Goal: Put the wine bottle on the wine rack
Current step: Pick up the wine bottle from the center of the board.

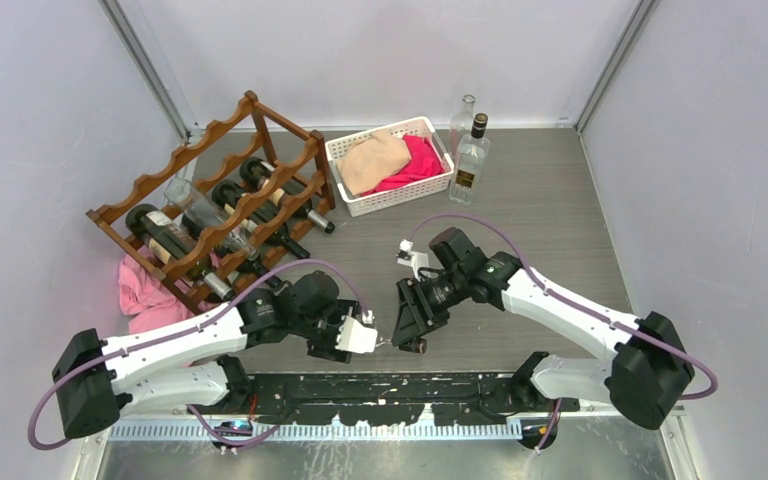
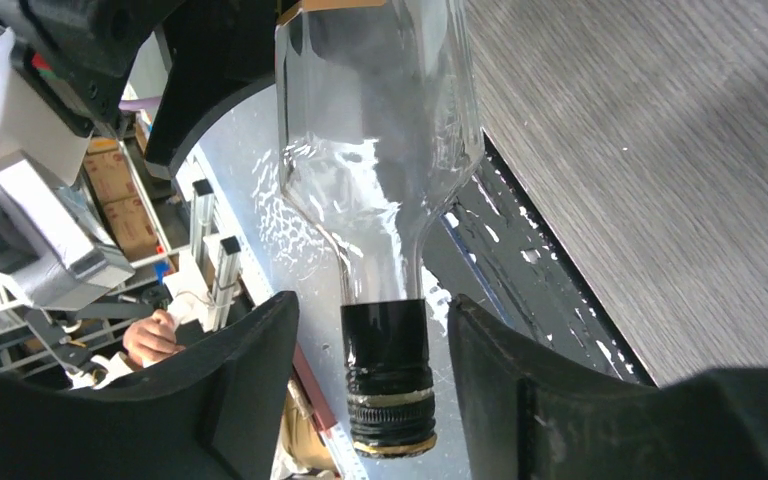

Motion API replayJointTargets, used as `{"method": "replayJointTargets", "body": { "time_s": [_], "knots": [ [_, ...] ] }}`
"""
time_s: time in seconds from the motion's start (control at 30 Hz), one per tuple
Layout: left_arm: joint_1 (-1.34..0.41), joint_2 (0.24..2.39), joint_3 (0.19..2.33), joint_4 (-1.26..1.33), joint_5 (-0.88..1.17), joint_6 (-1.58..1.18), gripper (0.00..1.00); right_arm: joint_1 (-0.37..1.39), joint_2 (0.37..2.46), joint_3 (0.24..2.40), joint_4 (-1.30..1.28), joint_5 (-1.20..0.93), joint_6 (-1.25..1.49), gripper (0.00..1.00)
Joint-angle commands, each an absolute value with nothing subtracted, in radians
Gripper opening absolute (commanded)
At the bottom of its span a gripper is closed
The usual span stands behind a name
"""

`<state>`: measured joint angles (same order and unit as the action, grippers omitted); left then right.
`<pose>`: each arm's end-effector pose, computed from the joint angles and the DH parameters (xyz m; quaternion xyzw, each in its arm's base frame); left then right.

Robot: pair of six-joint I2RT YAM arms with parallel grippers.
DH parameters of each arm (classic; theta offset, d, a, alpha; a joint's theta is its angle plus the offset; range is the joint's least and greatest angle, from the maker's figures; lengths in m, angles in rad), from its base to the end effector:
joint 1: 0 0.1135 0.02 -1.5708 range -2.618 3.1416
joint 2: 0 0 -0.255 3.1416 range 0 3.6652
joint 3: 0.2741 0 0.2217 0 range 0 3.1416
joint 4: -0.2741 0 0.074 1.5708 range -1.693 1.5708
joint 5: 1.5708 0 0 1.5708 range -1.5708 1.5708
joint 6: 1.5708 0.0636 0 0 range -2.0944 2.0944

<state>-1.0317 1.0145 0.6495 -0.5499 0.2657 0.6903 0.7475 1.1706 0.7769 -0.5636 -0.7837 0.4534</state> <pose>0.0825 -0.1705 0.2026 0.7396 0.5791 -0.1778 0.2933 0.1230 0.1752 0.2246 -0.2432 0.8547 0.4581 0.0246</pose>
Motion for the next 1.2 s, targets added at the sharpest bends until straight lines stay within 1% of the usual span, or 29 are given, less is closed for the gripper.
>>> {"method": "replayJointTargets", "body": {
  "time_s": [0.0, 0.23, 0.4, 0.43, 0.47, 0.5, 0.63, 0.67, 0.7, 0.73, 0.83, 0.87, 0.9, 0.93, 1.0, 1.07, 1.17],
  "knots": [
    [-1.018, 1.007, 0.734, -0.493, 0.319, 0.73, 0.0, 0.764, 1.214, 0.835, -0.577, -0.845, 0.408, 0.6],
    [-1.007, 1.021, 0.745, -0.498, 0.332, 0.738, 0.0, 0.797, 1.237, 0.832, -0.574, -0.85, 0.406, 0.63],
    [-0.999, 1.033, 0.752, -0.495, 0.347, 0.738, 0.0, 0.835, 1.256, 0.822, -0.55, -0.842, 0.419, 0.6],
    [-0.999, 1.034, 0.752, -0.494, 0.349, 0.739, 0.0, 0.839, 1.259, 0.819, -0.533, -0.838, 0.425, 0.57],
    [-0.999, 1.034, 0.753, -0.494, 0.352, 0.738, 0.0, 0.842, 1.262, 0.816, -0.522, -0.839, 0.432, 0.53],
    [-0.997, 1.036, 0.753, -0.494, 0.352, 0.738, 0.0, 0.842, 1.265, 0.814, -0.513, -0.842, 0.438, 0.46],
    [-0.997, 1.036, 0.753, -0.495, 0.344, 0.737, 0.0, 0.846, 1.274, 0.815, -0.504, -0.862, 0.443, 0.08],
    [-0.997, 1.034, 0.752, -0.493, 0.338, 0.734, 0.0, 0.847, 1.27, 0.813, -0.502, -0.865, 0.443, 0.03],
    [-0.997, 1.032, 0.751, -0.484, 0.33, 0.728, 0.01, 0.847, 1.262, 0.809, -0.497, -0.872, 0.445, 0.01],
    [-0.997, 1.028, 0.749, -0.474, 0.319, 0.72, 0.04, 0.847, 1.251, 0.803, -0.485, -0.878, 0.452, 0.01],
    [-0.997, 1.011, 0.741, -0.445, 0.291, 0.684, 0.53, 0.846, 1.204, 0.763, -0.404, -0.91, 0.521, 0.01],
    [-0.996, 1.002, 0.737, -0.433, 0.289, 0.671, 0.67, 0.846, 1.185, 0.747, -0.365, -0.916, 0.548, 0.01],
    [-0.997, 0.991, 0.73, -0.422, 0.289, 0.661, 0.76, 0.847, 1.167, 0.722, -0.33, -0.921, 0.575, 0.01],
    [-0.997, 0.979, 0.724, -0.41, 0.289, 0.651, 0.81, 0.846, 1.151, 0.707, -0.3, -0.921, 0.597, 0.01],
    [-0.997, 0.944, 0.711, -0.386, 0.285, 0.626, 0.88, 0.845, 1.121, 0.678, -0.249, -0.917, 0.639, 0.01],
    [-0.997, 0.91, 0.702, -0.37, 0.285, 0.606, 0.99, 0.846, 1.094, 0.649, -0.195, -0.913, 0.683, 0.01],
    [-0.996, 0.872, 0.71, -0.387, 0.296, 0.592, 1.0, 0.846, 1.062, 0.604, -0.099, -0.91, 0.751, 0.01]
  ]
}}
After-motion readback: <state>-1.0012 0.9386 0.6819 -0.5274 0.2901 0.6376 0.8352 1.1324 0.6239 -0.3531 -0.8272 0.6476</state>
